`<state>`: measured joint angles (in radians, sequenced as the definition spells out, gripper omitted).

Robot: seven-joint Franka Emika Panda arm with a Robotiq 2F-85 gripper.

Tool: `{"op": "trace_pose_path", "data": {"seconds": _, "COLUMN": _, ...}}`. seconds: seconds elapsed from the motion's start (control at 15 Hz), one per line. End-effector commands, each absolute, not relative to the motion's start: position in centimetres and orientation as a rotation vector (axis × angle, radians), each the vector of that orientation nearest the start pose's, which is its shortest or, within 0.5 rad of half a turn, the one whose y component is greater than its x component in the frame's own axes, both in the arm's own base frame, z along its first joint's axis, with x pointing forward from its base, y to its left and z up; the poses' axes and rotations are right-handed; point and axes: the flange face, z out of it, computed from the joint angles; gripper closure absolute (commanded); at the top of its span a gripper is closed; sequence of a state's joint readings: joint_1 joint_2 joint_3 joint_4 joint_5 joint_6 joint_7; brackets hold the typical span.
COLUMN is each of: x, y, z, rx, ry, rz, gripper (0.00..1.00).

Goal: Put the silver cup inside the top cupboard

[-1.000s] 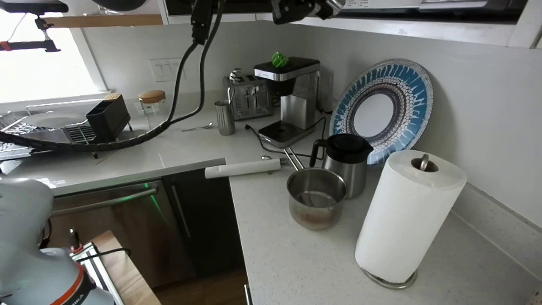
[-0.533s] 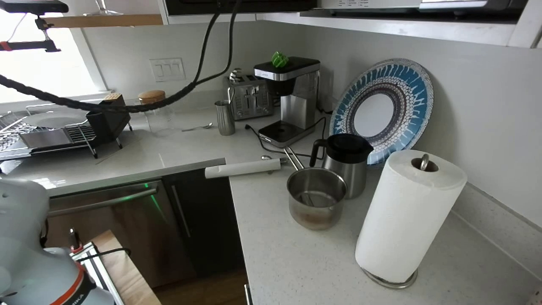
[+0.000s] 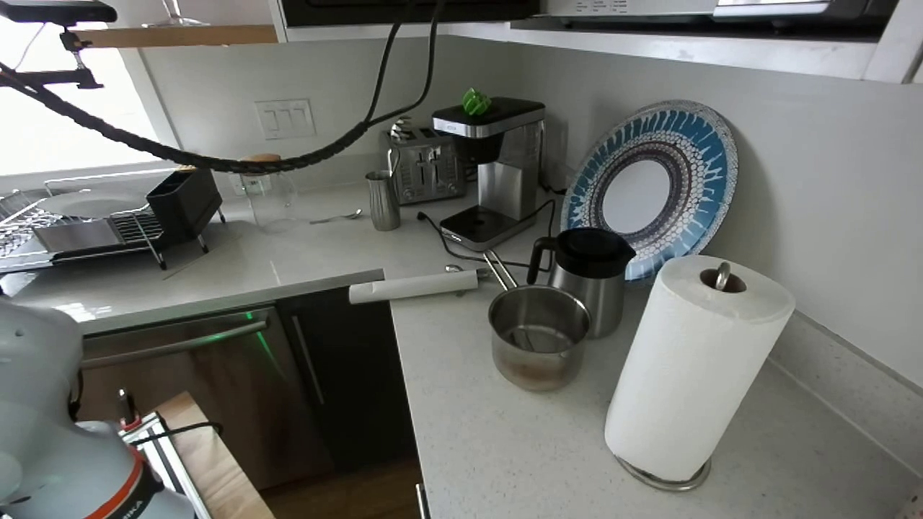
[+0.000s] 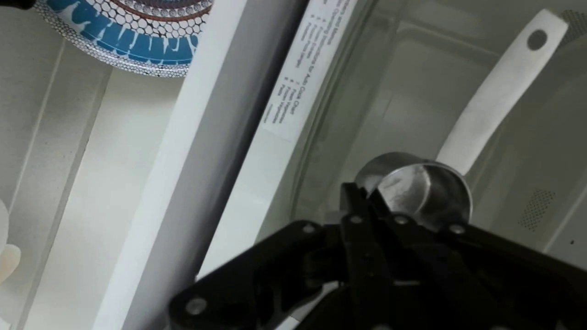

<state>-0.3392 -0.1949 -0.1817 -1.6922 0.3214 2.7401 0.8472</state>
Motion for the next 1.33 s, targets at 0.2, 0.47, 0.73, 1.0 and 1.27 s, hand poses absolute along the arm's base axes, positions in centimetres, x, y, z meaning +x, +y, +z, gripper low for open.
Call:
{"op": "trace_pose_path", "data": {"seconds": 0.2, "x": 48.9, "y": -30.5, "z": 82.9, "rx": -1.487, "ry": 1.649, "rz": -1.505, "gripper": 0.99}}
{"op": "trace_pose_path", "data": {"seconds": 0.47, "x": 52.1, "y": -31.0, "z": 82.4, "rx": -1.547, "ry": 1.696, "rz": -1.407, "gripper": 0.99}}
{"op": "trace_pose_path", "data": {"seconds": 0.73, "x": 54.5, "y": -30.8, "z": 82.8, "rx": -1.597, "ry": 1.72, "rz": -1.326, "gripper": 0.99}}
{"op": "trace_pose_path", "data": {"seconds": 1.0, "x": 55.9, "y": -31.0, "z": 83.4, "rx": -1.561, "ry": 1.745, "rz": -1.343, "gripper": 0.55}}
{"op": "trace_pose_path", "data": {"seconds": 1.27, "x": 56.2, "y": -31.3, "z": 84.1, "rx": -1.503, "ry": 1.748, "rz": -1.383, "gripper": 0.26}}
